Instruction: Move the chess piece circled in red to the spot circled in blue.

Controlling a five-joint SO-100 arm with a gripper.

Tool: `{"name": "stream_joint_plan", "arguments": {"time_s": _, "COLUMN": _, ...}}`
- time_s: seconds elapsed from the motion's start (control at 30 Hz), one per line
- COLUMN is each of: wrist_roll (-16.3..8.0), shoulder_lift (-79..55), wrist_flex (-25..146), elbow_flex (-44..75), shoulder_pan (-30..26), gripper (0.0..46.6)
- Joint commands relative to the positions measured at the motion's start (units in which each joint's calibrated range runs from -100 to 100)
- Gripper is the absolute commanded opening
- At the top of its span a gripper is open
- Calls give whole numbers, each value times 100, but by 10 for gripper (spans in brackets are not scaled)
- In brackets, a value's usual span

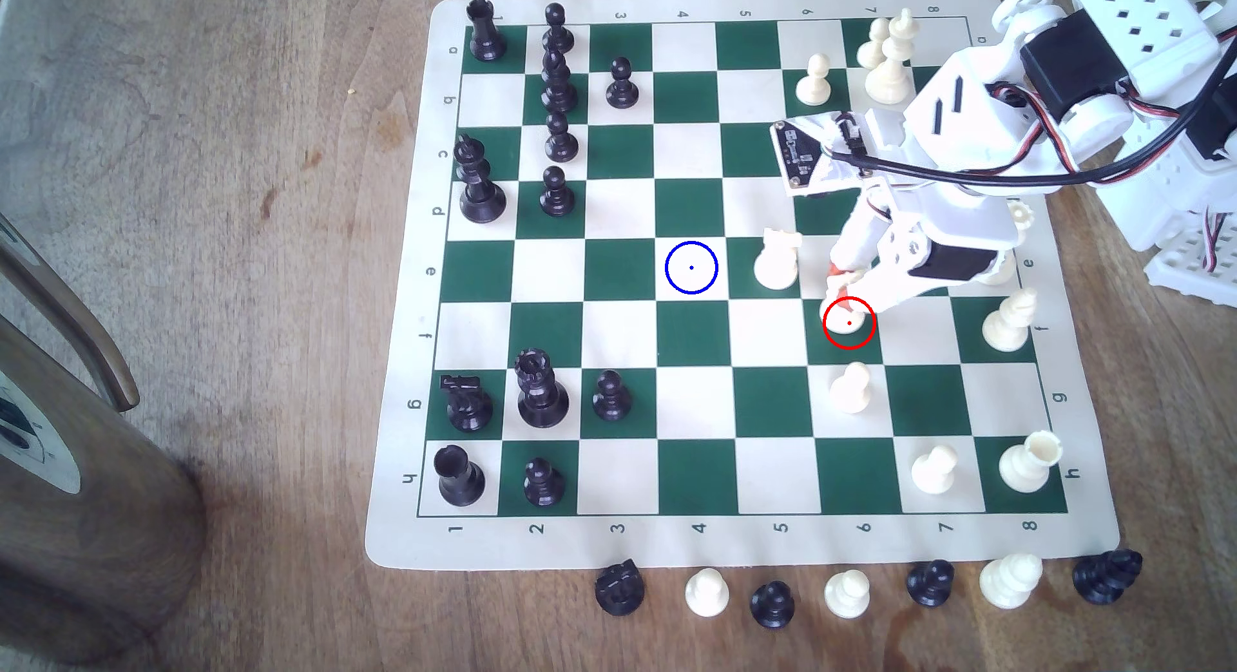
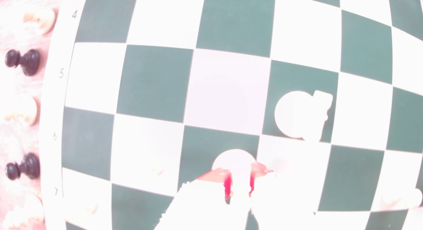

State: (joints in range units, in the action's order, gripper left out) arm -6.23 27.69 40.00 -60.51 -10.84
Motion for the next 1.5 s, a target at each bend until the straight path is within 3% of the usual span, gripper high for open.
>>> {"name": "stream_joint_plan", "arguments": {"time_s": 0.0, "wrist_roll": 0, "shoulder_lift": 210, "wrist_flex": 54, "elbow_flex": 221, "shoulder_pan": 40, "gripper": 2}}
{"name": "stream_joint_plan", "arguments": {"time_s": 0.37, "wrist_roll": -68, "shoulder_lift": 864, "wrist_flex": 1184, "elbow_flex": 2152, "shoulder_pan": 212, "gripper": 2}}
{"name": "stream_joint_plan", "arguments": {"time_s": 0.57, "wrist_roll": -83, "shoulder_lift": -180, "wrist_flex": 1160, "elbow_flex": 3467, "shoulder_pan": 728, "gripper": 5}}
{"name": "stream_joint_plan", "arguments": {"time_s": 0.93, "wrist_roll": -24, "shoulder_lift": -1929, "wrist_flex": -11, "elbow_flex": 3693, "shoulder_pan": 1237, "gripper": 20}}
{"name": "stream_joint_plan", "arguments": {"time_s": 1.47, "wrist_roll": -15, "shoulder_lift": -2633, "wrist_flex": -257, "elbow_flex": 3630, "shoulder_pan": 1080, "gripper": 19}}
